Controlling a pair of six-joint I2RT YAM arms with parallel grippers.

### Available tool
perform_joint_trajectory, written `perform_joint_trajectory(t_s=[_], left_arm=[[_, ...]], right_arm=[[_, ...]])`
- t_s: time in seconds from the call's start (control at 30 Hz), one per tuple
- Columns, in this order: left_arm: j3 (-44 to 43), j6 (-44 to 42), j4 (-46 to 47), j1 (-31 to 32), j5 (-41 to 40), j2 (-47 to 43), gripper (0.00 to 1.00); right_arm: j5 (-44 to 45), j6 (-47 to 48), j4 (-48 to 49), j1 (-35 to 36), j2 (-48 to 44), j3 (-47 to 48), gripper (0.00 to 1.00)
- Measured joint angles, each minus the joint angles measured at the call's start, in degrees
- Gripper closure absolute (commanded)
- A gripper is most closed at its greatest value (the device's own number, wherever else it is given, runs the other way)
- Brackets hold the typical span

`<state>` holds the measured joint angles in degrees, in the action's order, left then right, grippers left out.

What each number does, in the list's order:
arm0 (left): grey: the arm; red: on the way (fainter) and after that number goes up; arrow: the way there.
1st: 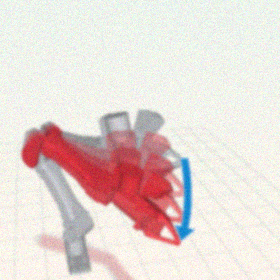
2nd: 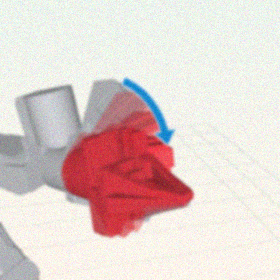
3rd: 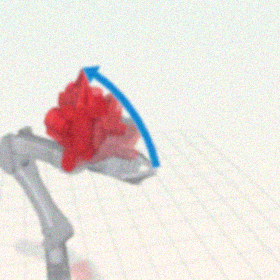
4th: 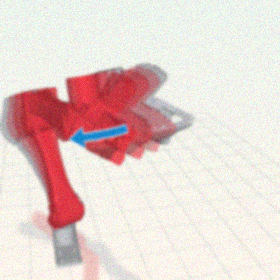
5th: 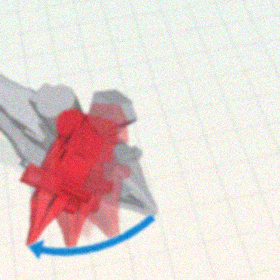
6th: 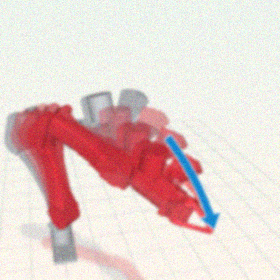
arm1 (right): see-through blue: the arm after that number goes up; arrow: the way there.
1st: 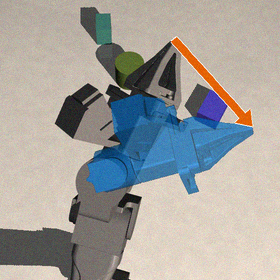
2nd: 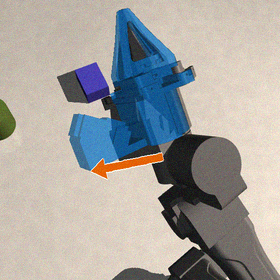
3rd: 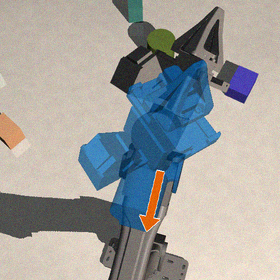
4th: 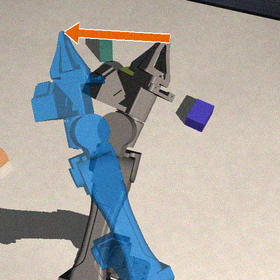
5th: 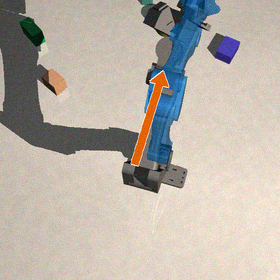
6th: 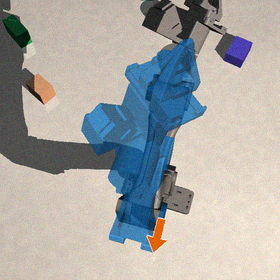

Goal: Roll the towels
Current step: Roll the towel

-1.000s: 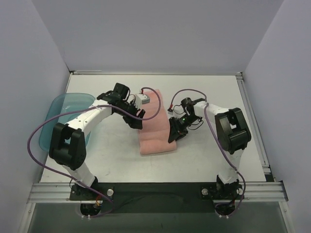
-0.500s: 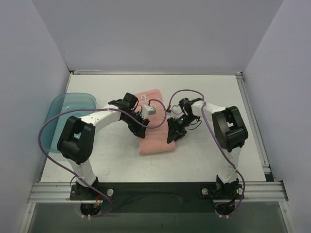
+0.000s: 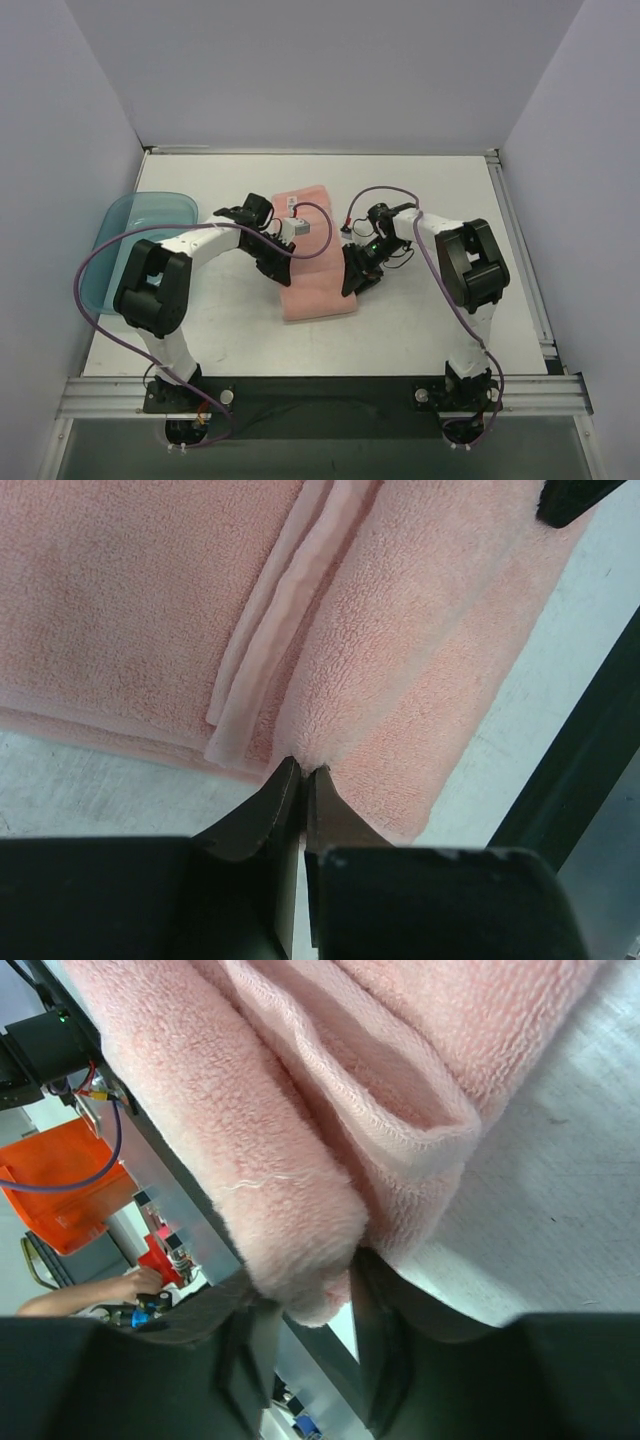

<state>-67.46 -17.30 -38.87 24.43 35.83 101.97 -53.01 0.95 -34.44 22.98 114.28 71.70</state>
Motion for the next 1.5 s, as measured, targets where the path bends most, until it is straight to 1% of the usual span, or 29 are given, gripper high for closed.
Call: perform_joint_trajectory(t_s=[0.03,0.07,0.13,0.17,0.2,0.27,0.3,0.37,0.4,0.47,0.5,0.57,0.67,0.77,0.83,1.0,1.1,1.17,1.3,1.4,1.43,1.5], left_arm=[[0.04,0.17,0.00,-0.02,-0.02,0.17,0.99],[0.04,0.24,0.11,-0.02,-0.07,0.46,0.87],[-0.09,0.26,0.13,0.02,-0.26,1.18,0.72],[-0.17,0.26,0.20,-0.02,-0.37,1.62,0.62],[-0.17,0.31,0.22,-0.13,-0.55,1.92,0.57],[-0.15,0.20,0.26,-0.57,-1.36,1.88,0.50],[0.09,0.00,0.66,-0.92,-1.88,1.44,0.43],[1.51,-1.05,1.55,-1.33,-3.34,-0.83,0.35],[2.54,-1.60,1.64,-1.44,-4.26,-2.78,0.28],[4.37,-3.30,1.86,-1.27,-6.16,-7.82,0.22],[4.90,-4.33,1.86,-0.83,-7.17,-10.67,0.21],[5.25,-7.10,2.56,2.10,-10.88,-16.24,0.20],[6.36,-11.19,4.72,10.75,-15.69,-21.75,0.20],[9.84,-14.05,7.76,20.31,-20.46,-23.45,0.20],[12.15,-15.21,8.81,24.50,-23.26,-22.51,0.20],[14.71,-17.38,10.95,30.21,-29.70,-18.78,0.20],[15.43,-18.18,13.55,32.35,-32.02,-17.27,0.20],[16.04,-18.58,14.73,32.87,-32.87,-16.20,0.23],[16.44,-19.32,16.11,32.92,-34.16,-12.07,0.34],[16.02,-19.74,17.09,32.72,-34.84,-10.05,0.57],[15.56,-19.65,16.83,32.26,-34.56,-9.92,0.66],[14.27,-19.28,15.43,30.73,-31.80,-9.66,0.72]], right_arm=[[0.00,-0.07,0.02,0.00,0.00,0.00,0.72],[-0.02,-0.20,0.04,0.00,0.00,0.00,0.76],[-0.11,-0.44,0.17,0.04,0.26,0.02,0.80],[-0.24,-0.57,0.17,0.11,0.81,0.26,0.84],[-0.28,-0.59,0.22,0.17,1.18,0.39,0.85],[-0.42,-0.90,0.17,0.35,2.84,0.92,0.85],[-0.63,-1.01,0.09,0.37,3.56,1.07,0.85],[-1.42,-1.25,-0.13,0.37,4.42,1.14,0.84],[-1.49,-1.38,-0.24,0.33,4.48,1.14,0.84],[-1.46,-1.38,-0.33,0.48,4.46,1.27,0.84],[-1.46,-1.38,-0.39,0.66,4.46,1.36,0.83],[-1.36,-1.38,-0.55,1.16,4.48,1.57,0.82],[-1.14,-1.38,-0.72,2.08,4.48,1.81,0.81],[-0.92,-1.46,-0.81,2.78,4.48,2.03,0.79],[-0.79,-1.88,-0.87,2.99,4.50,2.16,0.78],[-0.76,-3.04,-0.98,2.99,4.68,2.36,0.78],[-0.79,-3.54,-1.03,2.99,4.72,2.40,0.77],[-0.83,-3.85,-1.07,2.99,4.94,2.49,0.77],[-1.55,-4.61,-1.20,2.97,5.62,2.78,0.77],[-1.81,-5.03,-1.20,2.56,5.62,2.78,0.74],[-1.92,-5.07,-1.20,2.32,5.62,2.78,0.71],[-2.40,-5.11,-1.20,1.51,5.49,2.73,0.66]])
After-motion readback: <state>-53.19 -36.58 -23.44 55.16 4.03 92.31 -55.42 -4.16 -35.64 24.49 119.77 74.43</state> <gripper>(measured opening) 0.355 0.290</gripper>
